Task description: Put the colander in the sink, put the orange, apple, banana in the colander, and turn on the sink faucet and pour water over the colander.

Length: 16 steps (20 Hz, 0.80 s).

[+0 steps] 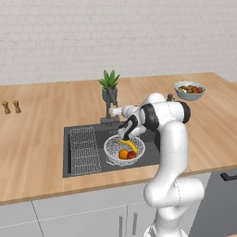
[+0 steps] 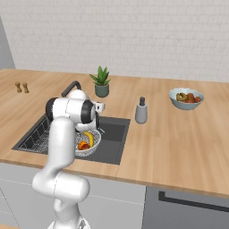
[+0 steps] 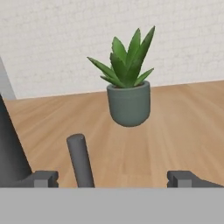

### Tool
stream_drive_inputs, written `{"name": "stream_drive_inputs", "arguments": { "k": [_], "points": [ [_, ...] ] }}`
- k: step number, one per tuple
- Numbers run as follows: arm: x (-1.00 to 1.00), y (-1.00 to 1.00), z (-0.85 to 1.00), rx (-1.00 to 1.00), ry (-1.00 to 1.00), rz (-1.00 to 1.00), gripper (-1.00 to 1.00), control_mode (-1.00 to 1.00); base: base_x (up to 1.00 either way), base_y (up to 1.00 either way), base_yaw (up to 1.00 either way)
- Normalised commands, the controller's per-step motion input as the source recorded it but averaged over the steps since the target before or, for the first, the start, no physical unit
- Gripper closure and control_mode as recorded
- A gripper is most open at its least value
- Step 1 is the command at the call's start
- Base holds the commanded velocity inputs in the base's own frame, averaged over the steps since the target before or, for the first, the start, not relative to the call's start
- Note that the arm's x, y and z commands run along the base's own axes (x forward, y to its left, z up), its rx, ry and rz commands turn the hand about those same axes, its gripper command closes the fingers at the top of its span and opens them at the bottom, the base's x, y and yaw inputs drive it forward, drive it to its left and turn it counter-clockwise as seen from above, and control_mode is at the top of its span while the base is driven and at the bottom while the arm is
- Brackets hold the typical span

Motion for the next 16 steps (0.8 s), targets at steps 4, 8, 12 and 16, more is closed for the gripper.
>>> {"name": "stream_drive_inputs", "arguments": {
  "k": [4,8,12,16],
  "points": [
    [0.23,-0.08,0.00,0.02,0.00,0.00,-1.00,-1.00,0.00,0.00,0.00],
    [0.02,0.00,0.00,0.00,0.00,0.00,-1.00,-1.00,0.00,0.00,0.00],
    [0.00,-0.22,0.00,0.00,0.00,0.00,-1.00,-1.00,0.00,0.00,0.00],
    [0.00,-0.57,0.00,0.01,0.00,0.00,-1.00,-1.00,0.00,0.00,0.00]
  ]
}}
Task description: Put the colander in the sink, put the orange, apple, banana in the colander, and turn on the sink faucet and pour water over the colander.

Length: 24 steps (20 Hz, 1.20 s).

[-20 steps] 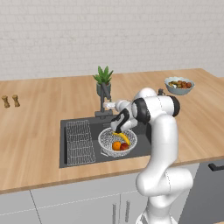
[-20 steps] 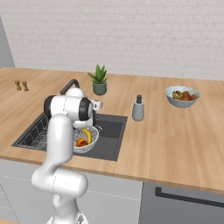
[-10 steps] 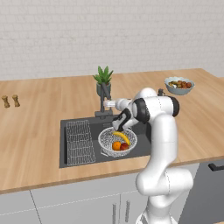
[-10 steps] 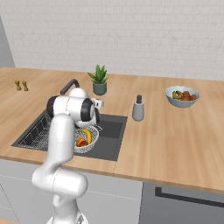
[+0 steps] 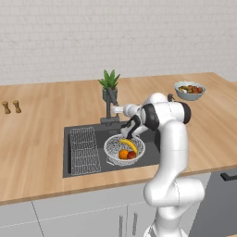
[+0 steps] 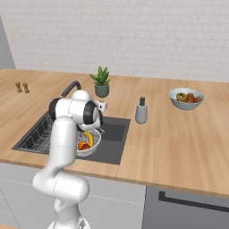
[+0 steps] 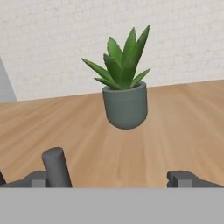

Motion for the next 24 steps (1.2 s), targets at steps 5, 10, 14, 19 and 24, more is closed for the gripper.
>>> {"name": "stream_drive_inputs", "arguments": {
  "k": [5,10,14,19,24],
  "points": [
    [0.00,-0.83,0.00,0.03,0.00,0.00,-1.00,-1.00,0.00,0.00,0.00],
    [0.03,-0.96,0.00,0.05,0.00,0.00,-1.00,-1.00,0.00,0.00,0.00],
    [0.08,-0.95,0.00,0.05,0.00,0.00,-1.00,-1.00,0.00,0.00,0.00],
    [0.07,-0.87,-0.01,0.03,0.00,0.00,-1.00,-1.00,0.00,0.00,0.00],
    [0.01,-0.52,0.00,0.00,0.00,0.00,-1.00,-1.00,0.00,0.00,0.00]
  ]
}}
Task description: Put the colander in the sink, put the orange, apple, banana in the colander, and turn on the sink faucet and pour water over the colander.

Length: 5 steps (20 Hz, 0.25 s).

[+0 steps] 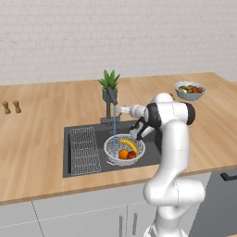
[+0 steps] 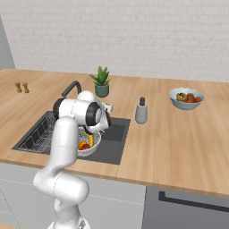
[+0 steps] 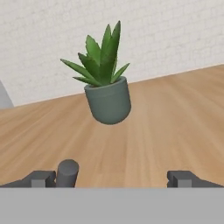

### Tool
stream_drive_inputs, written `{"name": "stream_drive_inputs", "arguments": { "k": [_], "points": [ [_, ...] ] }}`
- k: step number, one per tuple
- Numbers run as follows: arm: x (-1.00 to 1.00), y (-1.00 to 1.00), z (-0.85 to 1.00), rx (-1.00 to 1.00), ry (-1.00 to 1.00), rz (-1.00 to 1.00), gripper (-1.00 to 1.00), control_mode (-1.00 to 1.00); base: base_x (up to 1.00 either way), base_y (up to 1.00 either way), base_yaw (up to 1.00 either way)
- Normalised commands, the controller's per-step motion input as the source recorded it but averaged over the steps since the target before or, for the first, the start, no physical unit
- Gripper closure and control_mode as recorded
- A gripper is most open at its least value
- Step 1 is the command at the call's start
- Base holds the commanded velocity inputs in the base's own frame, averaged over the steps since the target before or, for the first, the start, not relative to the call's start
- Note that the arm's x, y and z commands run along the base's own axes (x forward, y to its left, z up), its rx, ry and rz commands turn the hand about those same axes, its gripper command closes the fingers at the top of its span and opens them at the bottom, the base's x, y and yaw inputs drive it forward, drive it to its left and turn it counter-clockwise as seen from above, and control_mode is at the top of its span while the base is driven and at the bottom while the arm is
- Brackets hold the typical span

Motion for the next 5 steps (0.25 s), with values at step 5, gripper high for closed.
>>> {"name": "stream_drive_inputs", "arguments": {
  "k": [5],
  "points": [
    [0.00,-0.07,0.00,0.00,0.00,0.00,-1.00,-1.00,0.00,0.00,0.00]
  ]
}}
